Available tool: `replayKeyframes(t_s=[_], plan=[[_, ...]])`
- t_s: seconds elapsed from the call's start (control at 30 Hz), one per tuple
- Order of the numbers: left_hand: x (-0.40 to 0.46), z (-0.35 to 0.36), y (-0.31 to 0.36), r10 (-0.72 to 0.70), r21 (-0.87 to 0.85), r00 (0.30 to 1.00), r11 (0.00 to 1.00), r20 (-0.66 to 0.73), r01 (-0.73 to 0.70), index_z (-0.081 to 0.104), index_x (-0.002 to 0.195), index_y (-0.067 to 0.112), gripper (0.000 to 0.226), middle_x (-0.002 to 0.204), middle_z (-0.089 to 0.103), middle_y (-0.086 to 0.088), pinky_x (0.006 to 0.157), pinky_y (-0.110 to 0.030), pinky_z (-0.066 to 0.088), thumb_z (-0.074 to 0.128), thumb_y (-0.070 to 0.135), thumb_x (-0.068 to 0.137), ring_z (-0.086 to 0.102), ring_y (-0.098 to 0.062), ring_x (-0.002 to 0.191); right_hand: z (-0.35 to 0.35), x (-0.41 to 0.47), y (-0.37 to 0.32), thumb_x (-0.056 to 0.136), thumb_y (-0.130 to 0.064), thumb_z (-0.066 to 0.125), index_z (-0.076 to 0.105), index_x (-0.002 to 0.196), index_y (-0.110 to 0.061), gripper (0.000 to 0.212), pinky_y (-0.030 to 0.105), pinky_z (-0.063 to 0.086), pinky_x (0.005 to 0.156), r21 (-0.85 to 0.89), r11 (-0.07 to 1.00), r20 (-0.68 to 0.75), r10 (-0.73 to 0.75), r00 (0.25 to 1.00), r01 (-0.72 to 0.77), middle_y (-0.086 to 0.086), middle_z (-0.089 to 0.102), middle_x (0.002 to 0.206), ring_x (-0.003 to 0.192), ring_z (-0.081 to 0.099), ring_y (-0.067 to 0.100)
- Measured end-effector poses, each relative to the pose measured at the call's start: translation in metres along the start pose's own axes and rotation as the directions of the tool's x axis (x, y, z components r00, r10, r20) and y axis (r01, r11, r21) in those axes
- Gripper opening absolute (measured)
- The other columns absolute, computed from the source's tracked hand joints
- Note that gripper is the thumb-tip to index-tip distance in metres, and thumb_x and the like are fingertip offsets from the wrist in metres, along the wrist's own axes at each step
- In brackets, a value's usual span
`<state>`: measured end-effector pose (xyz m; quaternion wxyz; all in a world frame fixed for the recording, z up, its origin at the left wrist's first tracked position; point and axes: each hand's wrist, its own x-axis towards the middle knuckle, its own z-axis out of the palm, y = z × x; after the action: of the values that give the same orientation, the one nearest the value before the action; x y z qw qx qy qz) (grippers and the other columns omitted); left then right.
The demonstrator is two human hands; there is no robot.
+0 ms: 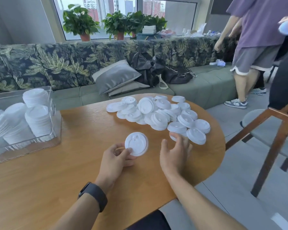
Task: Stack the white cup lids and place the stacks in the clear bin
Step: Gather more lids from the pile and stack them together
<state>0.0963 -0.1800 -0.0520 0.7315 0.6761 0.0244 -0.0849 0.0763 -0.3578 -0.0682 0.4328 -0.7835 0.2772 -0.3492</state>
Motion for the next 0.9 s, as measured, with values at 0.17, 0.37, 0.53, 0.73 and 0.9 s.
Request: replayKeyframes(t_s=[0.17,0.37,0.53,0.73,0.9], plan=[[0.013,0.026,0.002,-0.017,0.017,0.999,1.0,0.052,0.016,0.065,0.121,0.006,0.024,0.096,0.078,-0.017,0.068,-0.031,0.063,0.069,0.011,0.098,0.078,-0.029,0.087,-0.029,0.05,0.026,0.089,-0.02,0.071,0.058,0.132,-0.025,0.045,0.047,0.026,0.112,-0.153,0.984,-0.141,0.068,0.988,-0.09,0.0,0.046,0.151,0.139,0.035,0.027],[0.018,0.043,0.002,-0.019,0.02,0.997,1.0,0.075,0.018,0.065,0.118,0.008,0.022,0.096,0.078,-0.018,0.064,-0.027,0.062,0.07,0.011,0.097,0.078,-0.028,0.084,-0.039,0.077,0.038,0.094,-0.035,0.069,0.03,0.157,-0.013,0.078,0.049,0.024,0.122,-0.268,0.936,-0.117,0.205,0.972,-0.229,0.01,0.032,0.164,0.151,0.024,0.032],[0.02,0.041,0.0,-0.019,0.022,0.996,1.0,0.082,0.018,0.065,0.122,0.006,0.026,0.094,0.079,-0.016,0.069,-0.032,0.064,0.071,0.012,0.097,0.078,-0.029,0.087,-0.038,0.077,0.038,0.095,-0.04,0.068,0.029,0.159,-0.011,0.08,0.046,0.026,0.121,-0.295,0.928,-0.121,0.198,0.973,-0.226,0.012,0.041,0.159,0.149,0.028,0.031],[0.014,0.035,-0.003,-0.014,-0.019,0.996,1.0,0.09,0.015,0.065,0.122,0.004,0.026,0.098,0.078,-0.017,0.071,-0.035,0.064,0.07,0.01,0.097,0.078,-0.031,0.087,-0.04,0.066,0.041,0.086,-0.052,0.075,0.047,0.148,-0.014,0.078,0.049,0.03,0.115,-0.25,0.95,-0.136,0.154,0.979,-0.185,0.014,0.05,0.148,0.138,0.037,0.035],[0.006,0.019,-0.002,-0.029,-0.041,0.992,0.999,0.122,0.034,0.065,0.121,0.005,0.024,0.093,0.078,-0.013,0.075,-0.038,0.064,0.069,0.009,0.098,0.077,-0.03,0.088,-0.045,0.035,0.032,0.081,-0.054,0.078,0.053,0.139,-0.021,0.071,0.047,0.04,0.111,-0.064,0.994,-0.076,0.086,0.993,-0.091,0.003,0.052,0.136,0.128,0.049,0.027]])
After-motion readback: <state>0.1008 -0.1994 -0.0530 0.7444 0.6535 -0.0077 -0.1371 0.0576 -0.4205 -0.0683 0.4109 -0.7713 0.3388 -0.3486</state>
